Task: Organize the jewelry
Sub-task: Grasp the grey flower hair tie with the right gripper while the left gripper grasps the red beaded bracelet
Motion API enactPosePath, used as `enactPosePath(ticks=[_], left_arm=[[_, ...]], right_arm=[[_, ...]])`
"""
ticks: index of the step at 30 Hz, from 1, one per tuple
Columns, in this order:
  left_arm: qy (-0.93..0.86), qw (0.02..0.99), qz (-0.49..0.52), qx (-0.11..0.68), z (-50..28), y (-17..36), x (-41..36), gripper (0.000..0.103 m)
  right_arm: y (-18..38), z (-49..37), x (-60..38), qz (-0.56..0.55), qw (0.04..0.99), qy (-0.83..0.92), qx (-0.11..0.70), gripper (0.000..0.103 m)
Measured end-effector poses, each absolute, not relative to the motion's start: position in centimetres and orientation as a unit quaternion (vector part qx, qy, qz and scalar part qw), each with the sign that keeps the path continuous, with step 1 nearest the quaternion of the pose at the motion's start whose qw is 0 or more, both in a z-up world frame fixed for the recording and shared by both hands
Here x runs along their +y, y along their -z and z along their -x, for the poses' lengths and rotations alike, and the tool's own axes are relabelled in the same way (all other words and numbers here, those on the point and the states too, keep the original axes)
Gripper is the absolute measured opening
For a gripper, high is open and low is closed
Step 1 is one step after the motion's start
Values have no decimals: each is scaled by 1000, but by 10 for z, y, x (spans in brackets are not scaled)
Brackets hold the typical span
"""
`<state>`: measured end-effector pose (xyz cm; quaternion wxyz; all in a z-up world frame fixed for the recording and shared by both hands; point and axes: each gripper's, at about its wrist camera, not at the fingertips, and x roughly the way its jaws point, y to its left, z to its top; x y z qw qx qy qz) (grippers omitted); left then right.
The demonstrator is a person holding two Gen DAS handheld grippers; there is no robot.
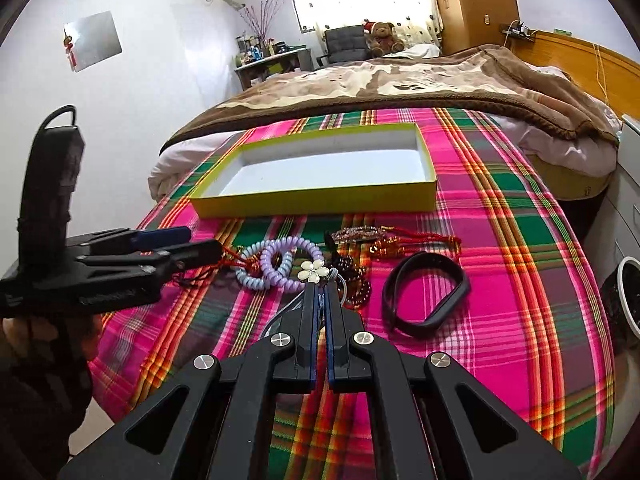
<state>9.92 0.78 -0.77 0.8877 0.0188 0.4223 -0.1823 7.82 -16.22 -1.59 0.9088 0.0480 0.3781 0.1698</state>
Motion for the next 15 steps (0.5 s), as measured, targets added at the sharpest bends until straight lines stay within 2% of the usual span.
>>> enactPosePath(ticks=[2,4,8,9,11,12,15], left_arm=[[183,883,-36,432,-103,12,2,59],[180,879,-51,439,-104,16,-2,44],[184,878,-58,438,-100,15,-5,29],[189,877,-58,439,-100,15,-6,20],[192,875,-60,440,-99,15,-8,16],[192,876,-62,439,-98,15,-9,9],[192,880,-54,431,-96,10,-6,7]], right_arm=[[15,-80,-162,-51,908,-172,379,2],[15,-81,-163,-51,908,-171,378,2],[14,-80,-165,-57,908,-171,378,2],[15,-80,-166,-59,908,-171,378,2],[16,-81,-166,-60,907,-171,380,2],[16,-82,-166,-60,907,-170,381,2],[15,-82,-167,-59,907,-170,380,2]])
